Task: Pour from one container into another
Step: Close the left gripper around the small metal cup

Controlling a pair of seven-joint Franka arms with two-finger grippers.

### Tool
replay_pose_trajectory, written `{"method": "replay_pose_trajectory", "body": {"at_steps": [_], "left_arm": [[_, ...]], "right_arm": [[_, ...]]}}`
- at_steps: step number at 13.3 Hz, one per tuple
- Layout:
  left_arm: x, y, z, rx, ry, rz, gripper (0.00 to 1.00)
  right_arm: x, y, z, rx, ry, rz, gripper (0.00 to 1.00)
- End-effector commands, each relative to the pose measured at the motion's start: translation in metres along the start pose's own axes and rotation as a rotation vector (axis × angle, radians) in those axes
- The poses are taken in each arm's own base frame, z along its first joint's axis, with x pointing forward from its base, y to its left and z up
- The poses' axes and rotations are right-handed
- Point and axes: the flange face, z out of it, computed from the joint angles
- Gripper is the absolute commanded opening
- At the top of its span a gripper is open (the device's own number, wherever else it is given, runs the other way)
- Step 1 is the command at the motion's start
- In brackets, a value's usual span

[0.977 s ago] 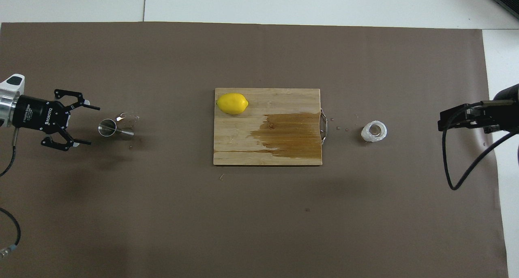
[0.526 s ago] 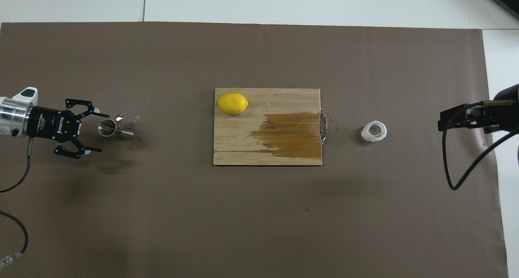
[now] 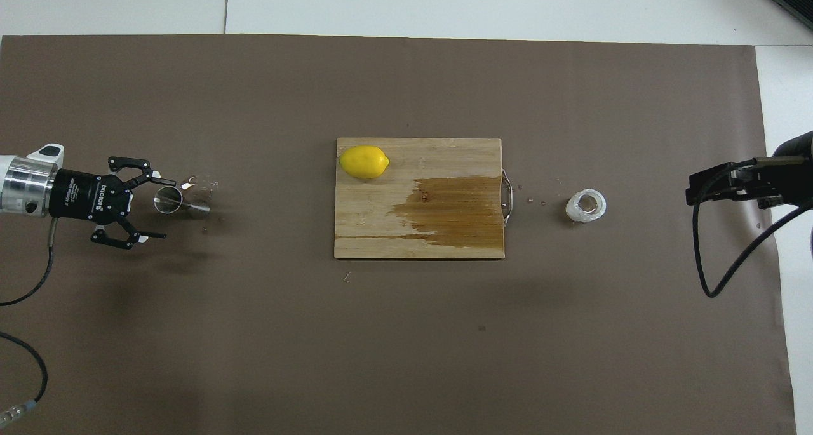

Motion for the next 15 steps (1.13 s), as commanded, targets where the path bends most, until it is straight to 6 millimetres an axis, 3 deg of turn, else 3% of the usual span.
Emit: {"method": "replay_pose_trajectory", "body": {"at_steps": [1, 15], "left_arm": [[-0.0044, -0.0079, 0.0053, -0.025, 0.004, -0.029, 1.0], [-0.0055, -0.0085, 0.0096, -0.05, -0.022, -0.023, 1.0]], "right_arm": [[-0.0001, 0.0007, -0.0021, 0.028, 0.003, 0.022, 1.0], [-0.0001, 0.0007, -0.0021, 0.028, 0.003, 0.022, 1.0]]}}
